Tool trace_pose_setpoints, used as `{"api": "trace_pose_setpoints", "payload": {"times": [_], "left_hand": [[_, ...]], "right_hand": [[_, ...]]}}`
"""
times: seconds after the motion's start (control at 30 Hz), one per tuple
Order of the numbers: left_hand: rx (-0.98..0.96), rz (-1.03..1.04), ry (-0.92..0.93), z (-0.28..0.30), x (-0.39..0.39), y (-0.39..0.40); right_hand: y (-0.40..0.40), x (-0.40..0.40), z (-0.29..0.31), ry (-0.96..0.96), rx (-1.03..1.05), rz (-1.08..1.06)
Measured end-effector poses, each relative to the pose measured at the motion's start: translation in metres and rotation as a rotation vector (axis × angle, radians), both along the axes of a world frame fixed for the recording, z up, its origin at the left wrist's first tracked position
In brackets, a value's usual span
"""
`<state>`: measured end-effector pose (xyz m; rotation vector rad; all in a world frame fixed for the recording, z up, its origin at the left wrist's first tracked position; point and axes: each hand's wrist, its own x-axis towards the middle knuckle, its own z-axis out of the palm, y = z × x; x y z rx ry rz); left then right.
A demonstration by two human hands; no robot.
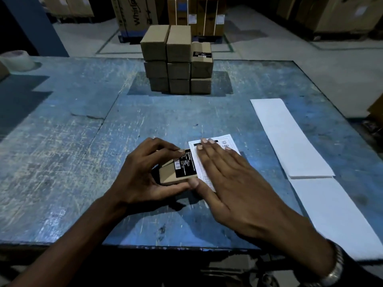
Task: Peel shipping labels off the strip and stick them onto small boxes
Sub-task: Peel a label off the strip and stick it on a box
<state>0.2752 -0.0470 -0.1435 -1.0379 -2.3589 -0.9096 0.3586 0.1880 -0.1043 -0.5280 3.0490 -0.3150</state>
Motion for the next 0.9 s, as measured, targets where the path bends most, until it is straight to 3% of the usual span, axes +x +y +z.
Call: {"api": "trace_pose_setpoints", "payload": {"times": [0.17,0.33,0.47,0.57,0.8,0.9], "left_hand": [[-0.025,-0.008,-0.001,-0.001,0.004,0.001],[-0.157,-0.080,0.143,0.001,0.008,0.007],[-0.156,-0.110,0.157,0.001,0.007,0.007],[-0.147,-0.117,0.150,-0.001,0.006,0.006],[-0.127,-0.083,0.117,0.000,0.009,0.008],[-0.116,-0.081,0.111,0.001,0.010,0.009]], "right_hand": [[0.025,0.007,0.004,-0.108,-0.021,-0.135],[0.016,0.006,0.019,-0.199,-0.237,-0.297],[-0.013,0.004,0.025,-0.151,-0.255,-0.140],[-0.020,-0.001,0.003,-0.077,-0.127,-0.063],[0.022,0.004,-0.003,-0.150,-0.104,-0.248],[0.027,0.005,0.010,-0.193,-0.219,-0.414]]}}
